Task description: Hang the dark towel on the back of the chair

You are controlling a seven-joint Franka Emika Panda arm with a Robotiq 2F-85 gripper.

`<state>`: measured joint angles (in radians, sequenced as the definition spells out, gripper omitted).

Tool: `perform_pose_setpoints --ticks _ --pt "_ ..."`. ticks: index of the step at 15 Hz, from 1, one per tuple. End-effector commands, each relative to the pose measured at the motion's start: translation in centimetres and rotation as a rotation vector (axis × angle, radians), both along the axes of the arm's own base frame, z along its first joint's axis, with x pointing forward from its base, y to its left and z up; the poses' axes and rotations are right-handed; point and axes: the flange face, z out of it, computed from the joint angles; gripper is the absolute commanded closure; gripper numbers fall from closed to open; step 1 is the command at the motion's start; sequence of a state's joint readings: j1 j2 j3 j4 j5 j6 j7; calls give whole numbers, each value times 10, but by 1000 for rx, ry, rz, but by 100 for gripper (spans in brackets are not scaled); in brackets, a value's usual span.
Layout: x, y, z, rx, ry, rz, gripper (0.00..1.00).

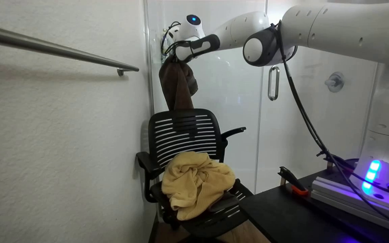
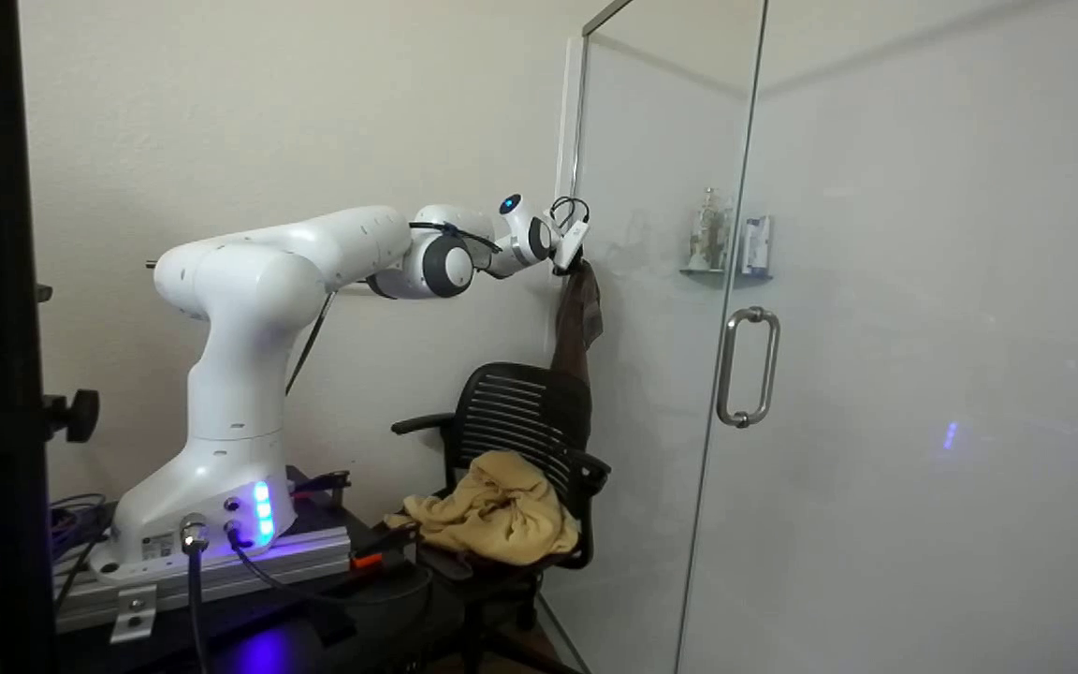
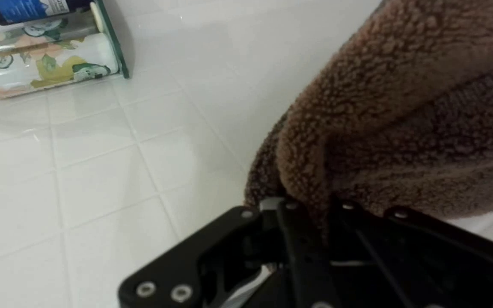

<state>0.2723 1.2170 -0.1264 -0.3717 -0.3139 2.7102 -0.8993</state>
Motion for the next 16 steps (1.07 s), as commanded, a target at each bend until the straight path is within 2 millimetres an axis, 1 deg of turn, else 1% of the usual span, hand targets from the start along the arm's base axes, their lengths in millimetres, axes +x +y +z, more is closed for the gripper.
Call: perform_pose_setpoints --ticks 1,5,7,11,12,13,14,15,16 --pt "-6 25 0 92 59 -28 97" --pt "-18 47 13 174 204 -156 97" --pt "-28 55 26 184 294 -226 97" --pt "-61 72 58 209 506 -329 97" --pt "-70 74 67 231 556 -350 97" --pt "-78 76 74 253 603 -374 95" --pt "-84 77 79 293 647 -382 94" --pt "-87 75 83 330 675 -391 97" --pt "-88 74 86 373 693 -394 97"
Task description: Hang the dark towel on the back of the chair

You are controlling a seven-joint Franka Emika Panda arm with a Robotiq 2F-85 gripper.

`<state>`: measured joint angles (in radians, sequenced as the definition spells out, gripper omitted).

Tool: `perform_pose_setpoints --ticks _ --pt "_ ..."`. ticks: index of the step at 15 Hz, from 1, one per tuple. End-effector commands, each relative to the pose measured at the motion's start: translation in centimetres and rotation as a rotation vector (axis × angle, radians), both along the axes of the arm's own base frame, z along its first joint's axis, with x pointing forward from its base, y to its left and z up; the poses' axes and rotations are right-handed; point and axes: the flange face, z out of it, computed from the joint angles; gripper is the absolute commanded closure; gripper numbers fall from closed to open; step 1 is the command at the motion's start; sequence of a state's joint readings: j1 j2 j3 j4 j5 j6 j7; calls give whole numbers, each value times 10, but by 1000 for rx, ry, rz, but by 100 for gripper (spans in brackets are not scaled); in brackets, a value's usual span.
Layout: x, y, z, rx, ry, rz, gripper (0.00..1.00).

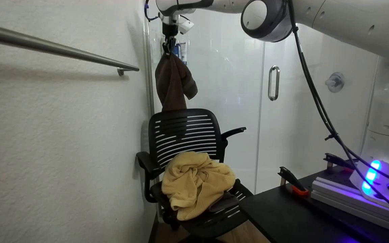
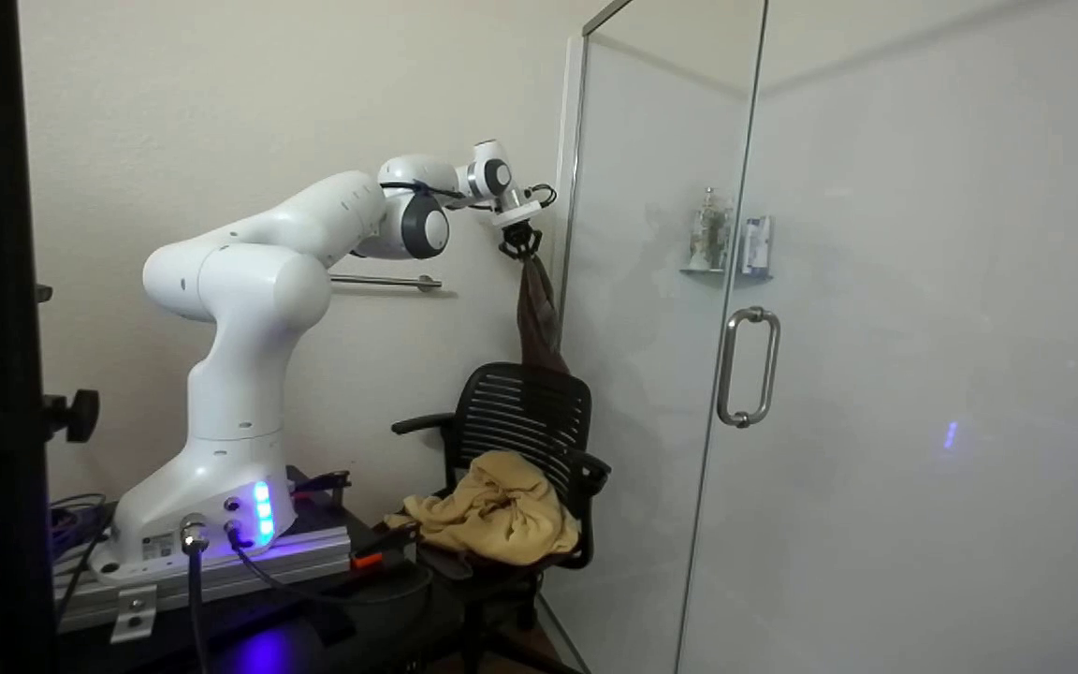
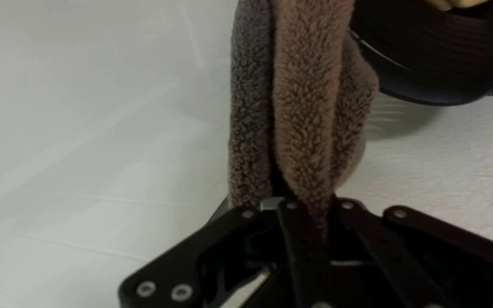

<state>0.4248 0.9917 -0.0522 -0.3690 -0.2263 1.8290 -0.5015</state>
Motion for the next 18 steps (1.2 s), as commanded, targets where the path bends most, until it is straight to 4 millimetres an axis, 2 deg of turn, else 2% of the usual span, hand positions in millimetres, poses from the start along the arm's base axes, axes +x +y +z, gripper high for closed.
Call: perform_pose_setpoints --ticks 1,4,9,14,15,18 --pt "-9 -7 17 144 82 -51 97" --pt "-2 -16 13 274 107 -143 97" --pt "6 -38 4 320 139 -258 97" --pt "-4 -34 -1 323 231 -319 97" --pt "-2 -37 3 284 176 -325 97" --pt "2 -51 36 175 -3 -319 97"
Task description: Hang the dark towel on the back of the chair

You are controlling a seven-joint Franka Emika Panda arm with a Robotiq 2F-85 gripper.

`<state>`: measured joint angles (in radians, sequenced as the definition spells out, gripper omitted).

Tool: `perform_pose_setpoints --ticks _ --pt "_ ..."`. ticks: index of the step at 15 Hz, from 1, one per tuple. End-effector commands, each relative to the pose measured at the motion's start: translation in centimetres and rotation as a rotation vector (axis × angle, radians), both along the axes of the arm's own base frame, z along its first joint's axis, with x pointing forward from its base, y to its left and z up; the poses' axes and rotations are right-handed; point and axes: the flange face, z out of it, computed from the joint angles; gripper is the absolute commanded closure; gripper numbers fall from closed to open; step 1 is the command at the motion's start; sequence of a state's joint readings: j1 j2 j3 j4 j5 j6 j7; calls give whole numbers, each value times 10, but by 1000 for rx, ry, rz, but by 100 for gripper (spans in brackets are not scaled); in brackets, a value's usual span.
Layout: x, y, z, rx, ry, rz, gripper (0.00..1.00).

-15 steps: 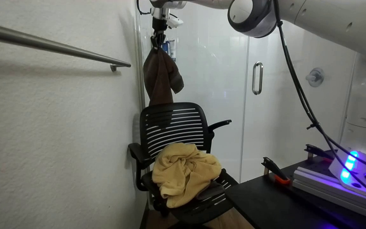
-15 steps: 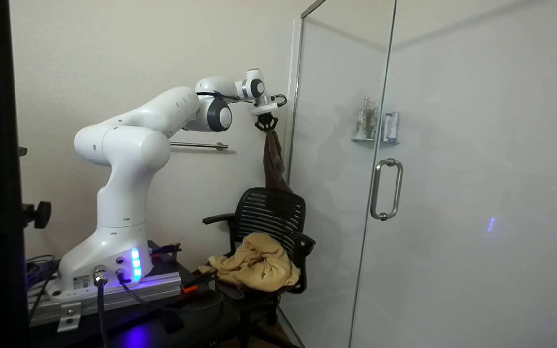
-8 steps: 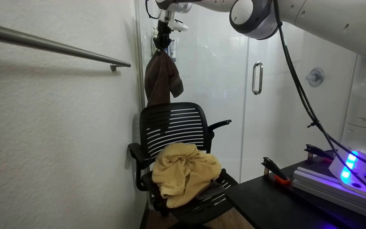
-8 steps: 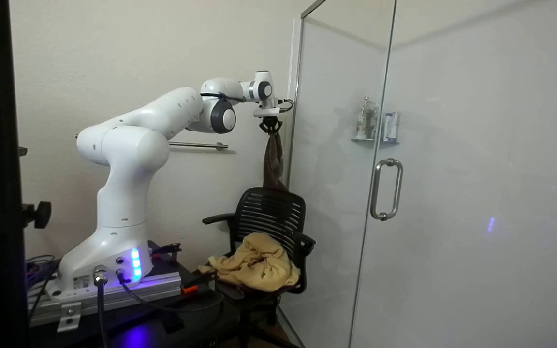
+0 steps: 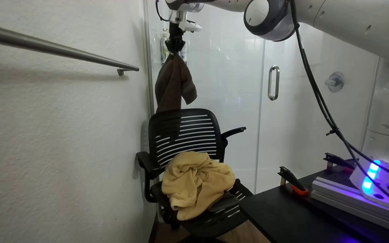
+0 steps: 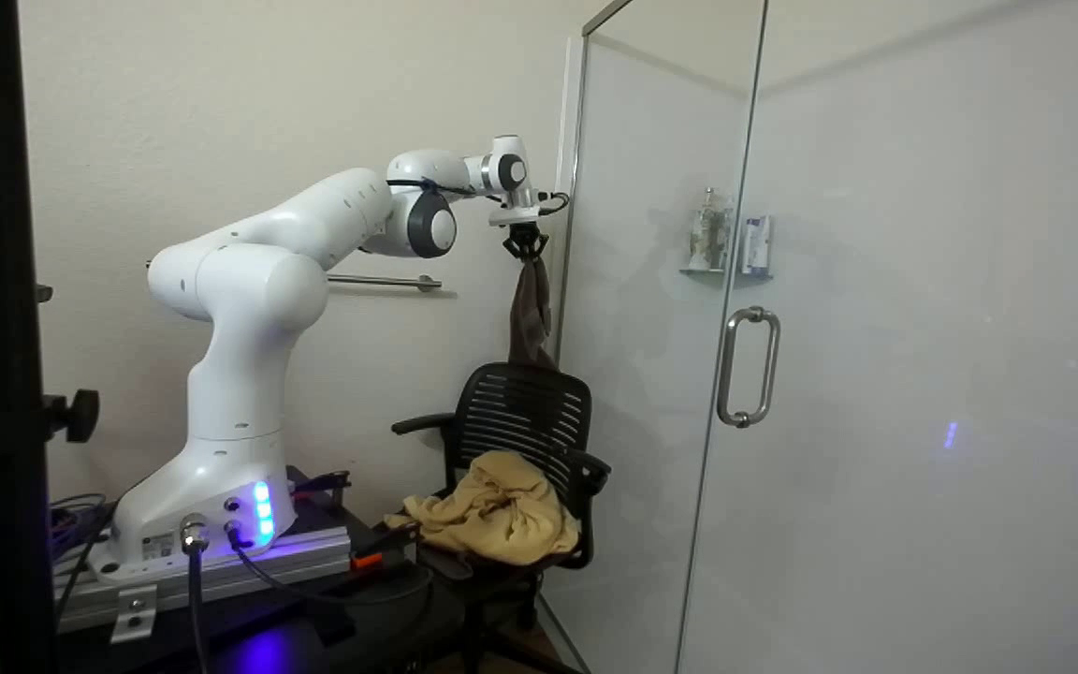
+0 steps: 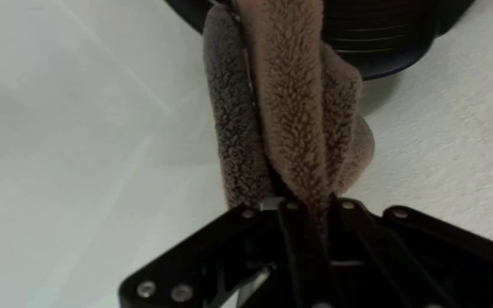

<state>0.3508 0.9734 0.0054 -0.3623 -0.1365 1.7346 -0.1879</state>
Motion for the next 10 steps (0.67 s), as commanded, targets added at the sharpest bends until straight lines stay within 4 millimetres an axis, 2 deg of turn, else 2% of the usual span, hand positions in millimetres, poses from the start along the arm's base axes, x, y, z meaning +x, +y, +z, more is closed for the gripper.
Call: perform_pose_setpoints --ticks 1,2,5,10 --pt "-3 -14 38 -119 -124 -20 97" --pt "1 -8 17 -63 -71 -20 89" --pt "-2 -12 32 -94 -106 -31 89" --pt "-2 -12 32 -99 -107 -32 89"
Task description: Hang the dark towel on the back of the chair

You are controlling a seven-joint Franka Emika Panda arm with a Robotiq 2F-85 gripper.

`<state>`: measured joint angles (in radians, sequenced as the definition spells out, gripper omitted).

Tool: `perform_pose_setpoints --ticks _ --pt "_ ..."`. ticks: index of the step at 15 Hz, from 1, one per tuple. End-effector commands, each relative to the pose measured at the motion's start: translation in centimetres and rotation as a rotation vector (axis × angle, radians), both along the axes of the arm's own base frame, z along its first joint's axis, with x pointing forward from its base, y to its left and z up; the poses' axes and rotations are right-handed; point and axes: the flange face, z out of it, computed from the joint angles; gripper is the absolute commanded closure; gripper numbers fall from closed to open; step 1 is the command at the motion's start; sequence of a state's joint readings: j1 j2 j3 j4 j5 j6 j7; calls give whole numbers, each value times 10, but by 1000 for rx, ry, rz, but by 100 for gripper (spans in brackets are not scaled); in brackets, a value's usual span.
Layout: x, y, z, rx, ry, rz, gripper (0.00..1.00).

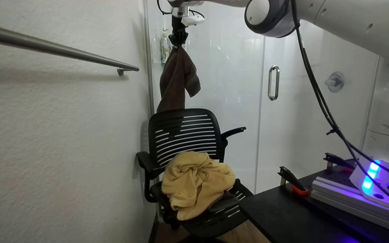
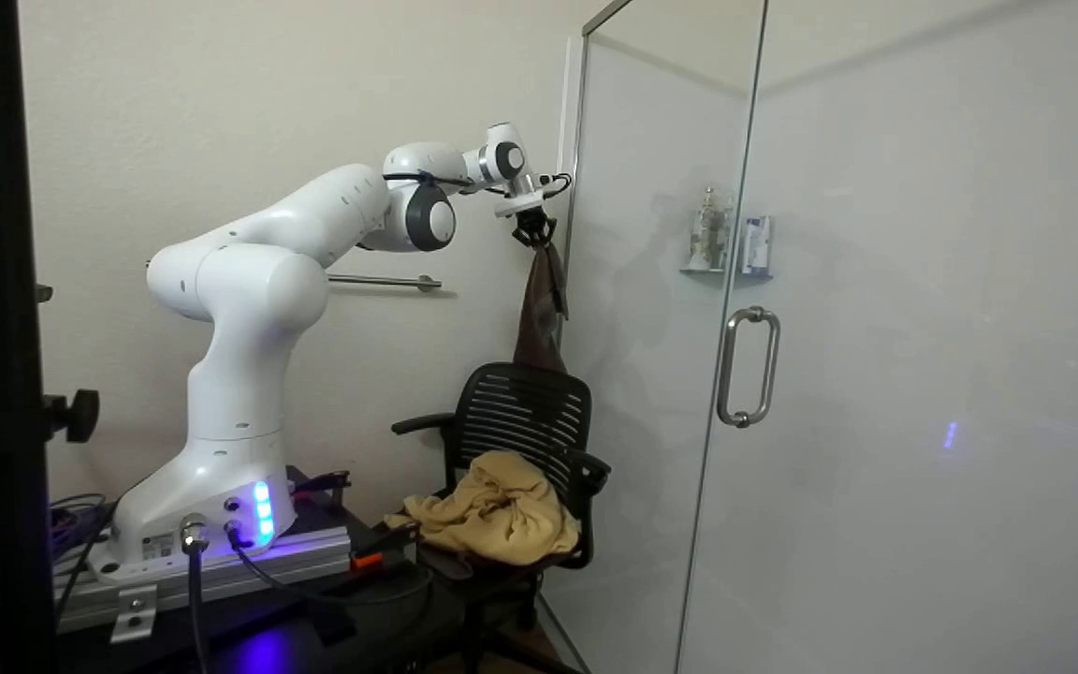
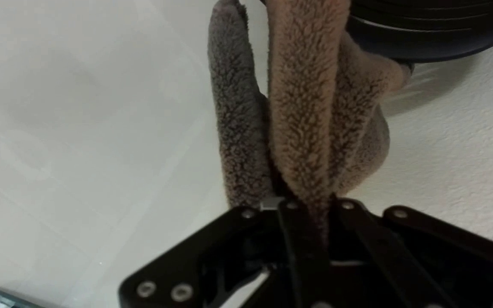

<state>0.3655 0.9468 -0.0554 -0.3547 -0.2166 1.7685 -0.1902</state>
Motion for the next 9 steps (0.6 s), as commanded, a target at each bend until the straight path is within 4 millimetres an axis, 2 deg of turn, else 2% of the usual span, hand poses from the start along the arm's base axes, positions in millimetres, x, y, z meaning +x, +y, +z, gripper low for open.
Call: perform_pose_setpoints --ticks 1,2,3,6,9 --pt "0 0 1 0 0 0 89" --pt "6 -9 -10 22 22 -28 97" --pt "14 -15 -30 77 66 -28 97" --pt "35 -18 -114 219 209 -6 97" --pt "36 -9 -182 312 380 -23 97"
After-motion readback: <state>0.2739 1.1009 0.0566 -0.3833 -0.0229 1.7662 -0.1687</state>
